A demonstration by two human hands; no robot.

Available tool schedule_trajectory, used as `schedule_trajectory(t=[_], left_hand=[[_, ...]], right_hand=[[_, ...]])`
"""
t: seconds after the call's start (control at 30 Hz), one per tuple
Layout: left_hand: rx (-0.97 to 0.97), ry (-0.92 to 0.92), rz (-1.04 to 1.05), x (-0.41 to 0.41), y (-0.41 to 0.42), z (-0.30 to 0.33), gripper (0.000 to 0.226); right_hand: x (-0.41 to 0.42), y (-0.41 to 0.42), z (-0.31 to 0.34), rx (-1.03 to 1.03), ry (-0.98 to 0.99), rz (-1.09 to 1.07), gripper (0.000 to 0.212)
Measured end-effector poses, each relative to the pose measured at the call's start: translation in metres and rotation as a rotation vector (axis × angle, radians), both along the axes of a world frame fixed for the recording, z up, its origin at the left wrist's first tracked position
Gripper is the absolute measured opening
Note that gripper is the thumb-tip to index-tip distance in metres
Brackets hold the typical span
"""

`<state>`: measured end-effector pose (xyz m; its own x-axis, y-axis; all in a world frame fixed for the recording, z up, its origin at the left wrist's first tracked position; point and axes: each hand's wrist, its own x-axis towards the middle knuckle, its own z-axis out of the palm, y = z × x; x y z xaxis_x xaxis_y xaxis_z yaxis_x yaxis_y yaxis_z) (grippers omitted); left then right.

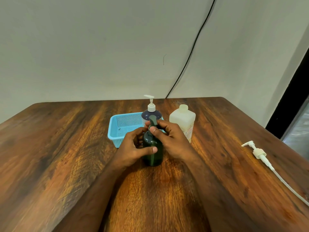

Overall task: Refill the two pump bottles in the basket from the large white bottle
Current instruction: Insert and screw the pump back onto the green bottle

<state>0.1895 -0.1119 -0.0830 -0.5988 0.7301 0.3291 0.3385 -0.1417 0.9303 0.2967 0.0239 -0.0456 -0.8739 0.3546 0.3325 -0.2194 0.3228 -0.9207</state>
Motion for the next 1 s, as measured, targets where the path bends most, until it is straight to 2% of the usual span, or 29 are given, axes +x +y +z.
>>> schedule_trajectory(t=[0.3, 0.53, 0.7, 0.9, 1.0], left_hand=[[-0.002, 0.113, 0.046, 0.005, -0.002, 0.002, 0.047], [0.002, 0.256, 0.083, 0.008, -0.003, 0.005, 0.052], [-0.033, 0.340, 0.171, 0.008, -0.004, 0.003, 0.070], [-0.018, 0.399, 0.254, 0.014, -0.001, 0.003, 0.063], [0.005, 0.409, 0.289, 0.013, -0.004, 0.001, 0.060]], right_hand=[[-0.007, -0.005, -0.003, 0.030, 0.069, -0.159, 0.028], [-0.006, -0.015, -0.008, 0.000, 0.122, -0.207, 0.030], [-0.004, -0.015, -0.008, -0.064, 0.132, -0.198, 0.032], [-0.004, -0.015, -0.013, -0.105, 0.176, -0.202, 0.026], [-0.005, -0.016, -0.017, -0.131, 0.221, -0.228, 0.032]])
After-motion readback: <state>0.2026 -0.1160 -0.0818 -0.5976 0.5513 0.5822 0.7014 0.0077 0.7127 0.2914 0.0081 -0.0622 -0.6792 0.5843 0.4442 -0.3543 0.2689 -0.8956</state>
